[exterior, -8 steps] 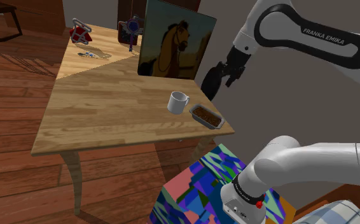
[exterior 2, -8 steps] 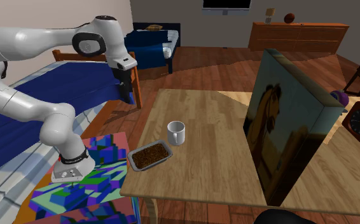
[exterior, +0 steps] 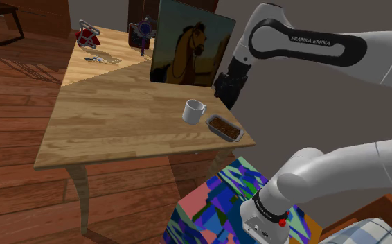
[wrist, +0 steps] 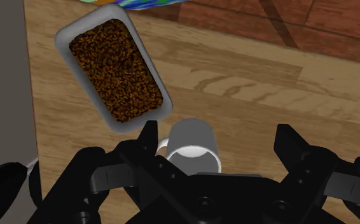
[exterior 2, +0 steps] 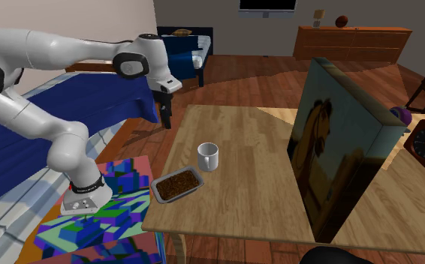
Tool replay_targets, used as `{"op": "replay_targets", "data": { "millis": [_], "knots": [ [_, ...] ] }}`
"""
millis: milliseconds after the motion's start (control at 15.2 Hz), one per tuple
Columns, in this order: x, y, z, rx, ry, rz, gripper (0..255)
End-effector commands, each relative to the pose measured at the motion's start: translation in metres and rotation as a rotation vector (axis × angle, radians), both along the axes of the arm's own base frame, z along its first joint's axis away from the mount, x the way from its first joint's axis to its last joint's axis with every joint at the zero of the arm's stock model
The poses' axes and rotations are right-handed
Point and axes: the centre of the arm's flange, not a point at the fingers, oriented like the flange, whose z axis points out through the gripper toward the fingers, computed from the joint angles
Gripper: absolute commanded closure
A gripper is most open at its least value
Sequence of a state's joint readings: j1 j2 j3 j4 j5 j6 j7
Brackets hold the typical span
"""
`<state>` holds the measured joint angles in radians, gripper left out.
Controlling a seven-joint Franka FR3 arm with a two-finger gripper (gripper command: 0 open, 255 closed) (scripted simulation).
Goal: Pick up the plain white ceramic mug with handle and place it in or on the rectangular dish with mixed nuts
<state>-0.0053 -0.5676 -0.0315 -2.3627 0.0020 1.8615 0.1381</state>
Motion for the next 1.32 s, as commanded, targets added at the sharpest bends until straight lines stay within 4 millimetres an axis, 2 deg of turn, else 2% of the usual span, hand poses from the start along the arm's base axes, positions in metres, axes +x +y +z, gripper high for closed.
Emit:
{"op": "replay_targets", "data": {
  "millis": [0,924,1254],
  "knots": [
    [0.022,0.000,-0.019,-0.003,0.004,0.011,0],
    [0.166,0.011,-0.140,-0.023,0.044,0.082,0],
    [0.166,0.011,-0.167,-0.023,0.044,0.082,0]
  ]
}}
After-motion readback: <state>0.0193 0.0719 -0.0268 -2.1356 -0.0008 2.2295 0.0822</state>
